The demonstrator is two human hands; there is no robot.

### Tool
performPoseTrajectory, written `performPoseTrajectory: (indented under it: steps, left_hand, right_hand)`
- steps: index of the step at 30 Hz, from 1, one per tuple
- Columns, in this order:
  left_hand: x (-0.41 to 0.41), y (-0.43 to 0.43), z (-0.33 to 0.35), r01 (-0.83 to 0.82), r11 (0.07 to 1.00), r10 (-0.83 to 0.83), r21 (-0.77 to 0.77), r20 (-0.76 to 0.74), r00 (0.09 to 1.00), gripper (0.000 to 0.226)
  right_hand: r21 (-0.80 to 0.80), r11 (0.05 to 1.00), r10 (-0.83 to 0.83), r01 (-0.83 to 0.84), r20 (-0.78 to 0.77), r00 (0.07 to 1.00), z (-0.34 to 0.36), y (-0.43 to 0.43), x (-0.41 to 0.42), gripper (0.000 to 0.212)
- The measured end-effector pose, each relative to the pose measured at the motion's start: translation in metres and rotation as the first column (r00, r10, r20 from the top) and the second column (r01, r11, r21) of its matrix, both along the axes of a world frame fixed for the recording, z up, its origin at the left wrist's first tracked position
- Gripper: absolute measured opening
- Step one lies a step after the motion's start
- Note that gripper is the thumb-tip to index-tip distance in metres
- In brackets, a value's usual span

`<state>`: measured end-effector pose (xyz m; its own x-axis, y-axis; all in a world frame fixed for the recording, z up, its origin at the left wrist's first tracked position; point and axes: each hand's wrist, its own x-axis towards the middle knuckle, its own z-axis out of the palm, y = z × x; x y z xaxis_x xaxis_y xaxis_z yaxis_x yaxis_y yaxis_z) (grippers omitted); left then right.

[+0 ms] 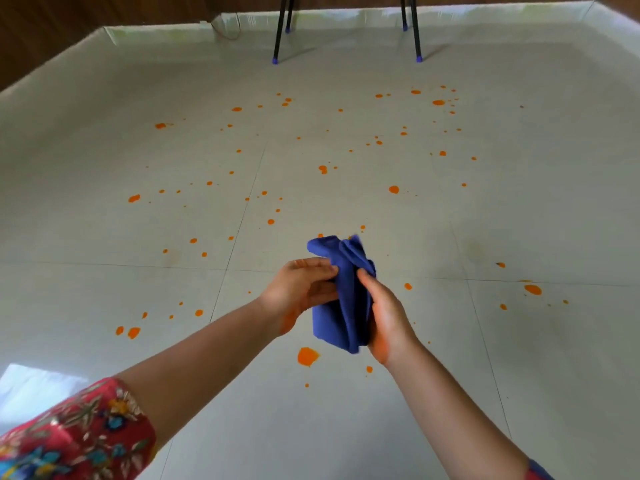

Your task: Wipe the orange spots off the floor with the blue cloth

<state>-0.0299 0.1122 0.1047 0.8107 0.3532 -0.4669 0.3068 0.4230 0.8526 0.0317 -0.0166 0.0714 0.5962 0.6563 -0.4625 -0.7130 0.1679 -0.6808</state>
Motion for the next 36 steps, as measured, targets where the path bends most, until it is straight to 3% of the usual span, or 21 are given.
performPoseTrajectory:
  steps: [3,6,11,14,18,20,22,24,25,27,29,30,31,33,36]
  left_hand:
    - [-0.006,0.013,-0.004,-0.034,0.996,0.032,-0.079,-0.021,0.999,0.028]
    - [-0.013,0.026,-0.009,-0.092,0.986,0.078,-0.137,-0.098,0.992,0.028]
    - [-0.023,0.028,-0.037,-0.103,0.995,0.096,-0.006,-0.316,0.944,0.031]
    - [-0.034,0.028,-0.06,0.028,0.997,-0.001,0.066,-0.379,0.926,0.022]
    - [-0.051,0.036,-0.088,0.232,0.955,-0.128,0.183,-0.451,0.883,0.028]
    - [-0.062,0.037,-0.1,0.34,0.905,-0.185,0.258,-0.48,0.857,0.025]
    - [-0.074,0.04,-0.115,0.453,0.817,-0.229,0.357,-0.52,0.823,0.02]
    - [-0.087,0.04,-0.128,0.52,0.745,-0.245,0.418,-0.554,0.796,0.02]
    - [-0.095,0.04,-0.133,0.541,0.713,-0.24,0.446,-0.569,0.786,0.021]
    - [-0.111,0.038,-0.142,0.606,0.597,-0.236,0.526,-0.606,0.76,0.026]
    - [-0.129,0.036,-0.151,0.662,0.472,-0.247,0.582,-0.634,0.733,0.035]
    - [-0.137,0.035,-0.153,0.678,0.42,-0.257,0.603,-0.637,0.727,0.04]
    - [-0.149,0.035,-0.156,0.684,0.392,-0.26,0.616,-0.639,0.724,0.045]
    - [-0.166,0.036,-0.159,0.667,0.347,-0.251,0.66,-0.62,0.744,0.053]
    - [-0.192,0.042,-0.171,0.65,0.288,-0.23,0.703,-0.608,0.76,0.061]
  right_hand:
    - [0.051,0.995,-0.078,0.089,-0.197,0.977,-0.014,-0.017,0.008,0.038]
    - [0.089,0.985,-0.129,0.148,-0.195,0.972,-0.028,-0.039,0.013,0.04]
    - [0.008,1.0,-0.026,0.028,-0.155,0.988,-0.033,-0.055,0.001,0.024]
    - [-0.145,0.989,-0.009,-0.017,-0.174,0.985,-0.041,-0.063,-0.002,0.023]
    - [-0.323,0.943,-0.1,0.087,-0.026,0.995,-0.044,-0.086,0.006,0.025]
    - [-0.432,0.881,-0.103,0.192,0.221,0.97,-0.04,-0.101,0.011,0.039]
    - [-0.542,0.802,0.09,0.251,0.524,0.847,-0.04,-0.109,0.011,0.055]
    - [-0.677,0.676,0.431,0.29,0.683,0.59,-0.044,-0.112,-0.001,0.062]
    - [-0.73,0.629,0.576,0.268,0.669,0.469,-0.051,-0.113,-0.012,0.062]
    - [-0.845,0.535,0.821,0.009,0.523,0.229,-0.069,-0.116,-0.037,0.056]
    - [-0.96,0.204,0.974,-0.19,0.218,-0.058,-0.096,-0.114,-0.058,0.062]
    - [-0.985,0.099,0.99,-0.144,0.112,-0.082,-0.114,-0.114,-0.066,0.076]
    - [-0.993,0.097,0.995,-0.073,0.099,-0.017,-0.133,-0.109,-0.074,0.087]
    - [-0.976,0.184,0.976,0.115,0.195,0.094,-0.158,-0.095,-0.086,0.085]
    - [-0.962,0.145,0.987,0.23,0.157,0.039,-0.191,-0.075,-0.101,0.075]
